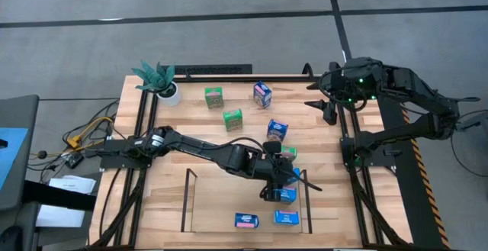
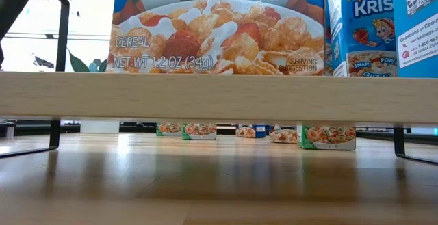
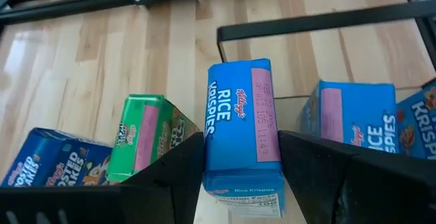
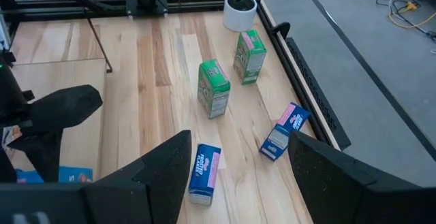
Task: Stack cereal on shelf
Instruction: Put the light blue cereal box on the shelf aligned with the other light blue cereal box
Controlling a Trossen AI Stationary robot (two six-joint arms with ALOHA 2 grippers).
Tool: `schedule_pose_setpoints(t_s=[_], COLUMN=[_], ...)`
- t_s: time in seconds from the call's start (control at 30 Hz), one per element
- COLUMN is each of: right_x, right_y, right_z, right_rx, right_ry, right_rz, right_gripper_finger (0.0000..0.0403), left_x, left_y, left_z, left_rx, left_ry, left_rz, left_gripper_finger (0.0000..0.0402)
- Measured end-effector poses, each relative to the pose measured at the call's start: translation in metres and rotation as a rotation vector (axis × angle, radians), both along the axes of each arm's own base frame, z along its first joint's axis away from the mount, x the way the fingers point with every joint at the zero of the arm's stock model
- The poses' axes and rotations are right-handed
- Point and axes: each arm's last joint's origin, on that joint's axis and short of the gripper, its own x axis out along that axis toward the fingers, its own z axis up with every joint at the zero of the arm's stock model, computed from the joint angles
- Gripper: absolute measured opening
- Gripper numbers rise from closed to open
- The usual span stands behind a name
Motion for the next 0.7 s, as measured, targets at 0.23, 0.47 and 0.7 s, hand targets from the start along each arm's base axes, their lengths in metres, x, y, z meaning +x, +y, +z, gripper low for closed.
schedule_pose_setpoints(t_s=[0.23, 0.47, 0.7], right_x=[0.0, 0.0, -0.001], right_y=[0.0, 0.0, 0.0], right_z=[0.0, -0.001, -0.001], right_rx=[0.001, 0.002, 0.003], right_ry=[0.004, 0.008, 0.012], right_rz=[0.0, 0.0, 0.0], right_gripper_finger=[0.027, 0.027, 0.027], left_x=[0.003, 0.003, 0.002], left_y=[-0.003, -0.007, -0.011], left_z=[-0.007, -0.005, -0.005], left_rx=[-0.026, -0.019, -0.003], left_ry=[0.005, -0.023, -0.042], left_rz=[0.019, 0.042, 0.073], left_gripper_finger=[0.0173, 0.0173, 0.0173])
